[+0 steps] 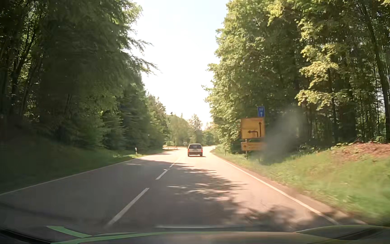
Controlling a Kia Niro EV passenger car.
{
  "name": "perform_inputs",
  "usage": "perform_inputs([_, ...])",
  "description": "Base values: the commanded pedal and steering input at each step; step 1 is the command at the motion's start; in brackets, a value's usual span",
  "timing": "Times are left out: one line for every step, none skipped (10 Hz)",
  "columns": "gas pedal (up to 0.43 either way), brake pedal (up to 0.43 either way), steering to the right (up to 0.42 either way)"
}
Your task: Follow the waypoints while adhering to traffic rules and regulations
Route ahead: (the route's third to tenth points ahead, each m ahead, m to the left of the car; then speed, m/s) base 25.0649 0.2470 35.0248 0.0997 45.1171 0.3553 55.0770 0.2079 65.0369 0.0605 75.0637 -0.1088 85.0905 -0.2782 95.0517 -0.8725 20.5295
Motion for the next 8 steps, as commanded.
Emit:
perform_inputs([0.0, 0.195, 0.002])
perform_inputs([0.0, 0.195, 0.002])
perform_inputs([0.0, 0.195, 0.002])
perform_inputs([0.0, 0.195, 0.001])
perform_inputs([0.0, 0.195, 0.002])
perform_inputs([0.0, 0.195, 0.001])
perform_inputs([0.0, 0.195, 0.001])
perform_inputs([0.0, 0.201, 0.0])
